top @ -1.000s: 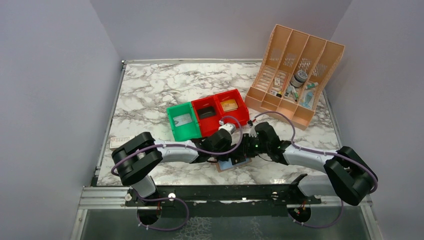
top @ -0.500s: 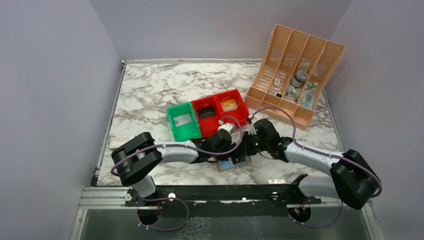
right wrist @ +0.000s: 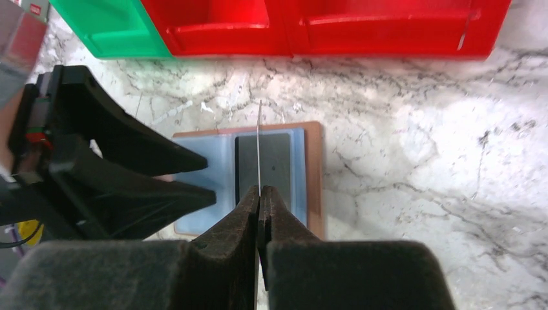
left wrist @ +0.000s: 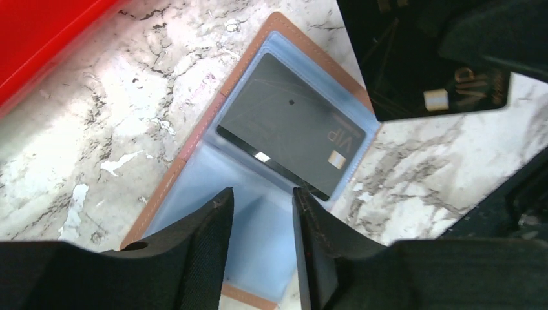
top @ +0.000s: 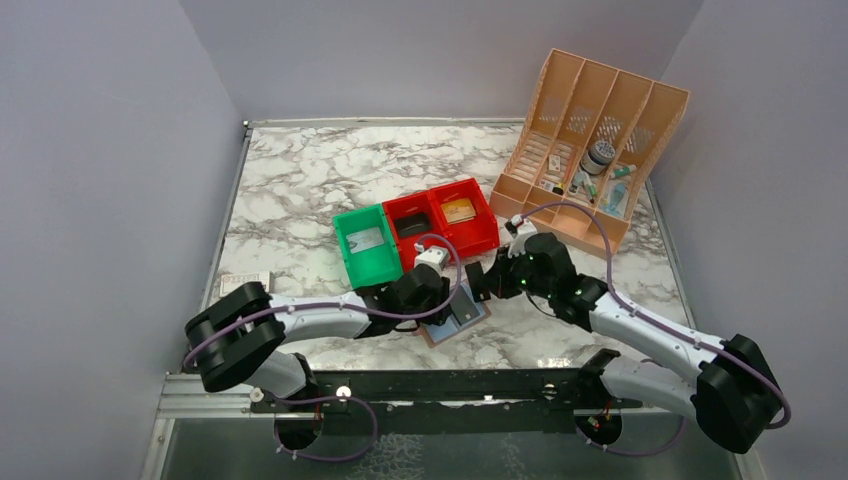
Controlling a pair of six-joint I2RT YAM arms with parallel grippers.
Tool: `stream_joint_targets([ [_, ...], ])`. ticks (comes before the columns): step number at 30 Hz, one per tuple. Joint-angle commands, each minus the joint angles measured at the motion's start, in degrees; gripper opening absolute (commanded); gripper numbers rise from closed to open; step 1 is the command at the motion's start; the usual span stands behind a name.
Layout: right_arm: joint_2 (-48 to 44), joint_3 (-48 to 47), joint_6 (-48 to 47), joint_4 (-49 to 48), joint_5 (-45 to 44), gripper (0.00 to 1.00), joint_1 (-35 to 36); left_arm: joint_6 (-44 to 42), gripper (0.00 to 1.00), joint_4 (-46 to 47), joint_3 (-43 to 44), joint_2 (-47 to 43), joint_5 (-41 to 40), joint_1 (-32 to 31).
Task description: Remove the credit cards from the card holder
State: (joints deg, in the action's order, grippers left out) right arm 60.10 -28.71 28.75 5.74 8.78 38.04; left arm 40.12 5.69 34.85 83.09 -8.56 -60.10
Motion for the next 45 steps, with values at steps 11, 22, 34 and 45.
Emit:
stream_joint_targets([
  [11, -3.13, 5.62, -23.86, -29.45, 4.15, 0.01, 0.27, 1.7, 0.67, -3.67, -6.27, -20.84, -7.51, 0.46],
  [22, 7.74, -1.85, -48.51, -36.51, 13.34, 0.01, 0.78, 4.62, 0.96, -13.98, -9.21, -33.64, -17.92, 2.12],
  [34, 19.42, -12.29, -62.97, -30.51, 16.41, 0.01, 1.23, 6.51, 0.99, -18.77, -10.8, -36.9, -20.84, 6.56],
  [45, 31.37, -24.67, -69.77, -23.49, 16.74, 0.01, 1.68, 6.27, 0.99, -24.66, -9.59, -41.29, -23.36, 8.41],
])
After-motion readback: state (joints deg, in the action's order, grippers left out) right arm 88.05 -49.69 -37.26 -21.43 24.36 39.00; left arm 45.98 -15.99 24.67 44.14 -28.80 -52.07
